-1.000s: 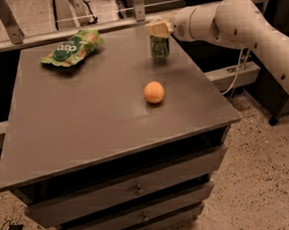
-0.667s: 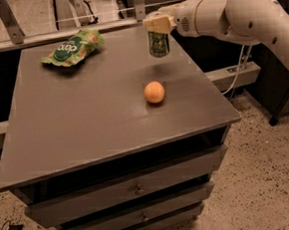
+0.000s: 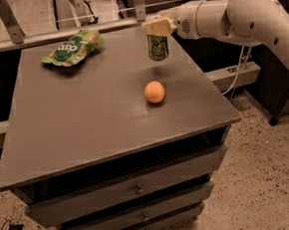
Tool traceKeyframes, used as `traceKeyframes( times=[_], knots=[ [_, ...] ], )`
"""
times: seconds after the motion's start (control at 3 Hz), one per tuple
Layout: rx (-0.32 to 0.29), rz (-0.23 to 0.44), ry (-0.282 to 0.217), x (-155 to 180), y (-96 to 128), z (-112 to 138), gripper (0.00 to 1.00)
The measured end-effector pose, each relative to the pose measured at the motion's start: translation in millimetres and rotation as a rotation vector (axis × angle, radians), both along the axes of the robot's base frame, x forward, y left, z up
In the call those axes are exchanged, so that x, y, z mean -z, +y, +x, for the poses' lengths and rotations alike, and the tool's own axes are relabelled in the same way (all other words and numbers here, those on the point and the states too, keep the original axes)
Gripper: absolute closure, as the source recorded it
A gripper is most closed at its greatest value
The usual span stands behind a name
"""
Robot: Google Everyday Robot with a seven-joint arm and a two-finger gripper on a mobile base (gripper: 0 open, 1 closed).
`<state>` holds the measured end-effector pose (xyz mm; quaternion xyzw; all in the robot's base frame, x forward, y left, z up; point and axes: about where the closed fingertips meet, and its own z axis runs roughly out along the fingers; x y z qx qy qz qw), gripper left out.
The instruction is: Move green can near orange
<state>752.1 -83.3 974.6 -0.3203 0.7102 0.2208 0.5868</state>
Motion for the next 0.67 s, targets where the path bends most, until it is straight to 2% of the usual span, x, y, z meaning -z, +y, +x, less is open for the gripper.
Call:
traceKeyframes(
  times=[0.33, 0.67],
  knots=[
    [-0.102, 0.024, 0.057, 24.3, 12.1, -27.0, 1.00],
    [-0.243, 0.074, 0.079, 36.9, 35.6, -60.1, 1.00]
  ],
)
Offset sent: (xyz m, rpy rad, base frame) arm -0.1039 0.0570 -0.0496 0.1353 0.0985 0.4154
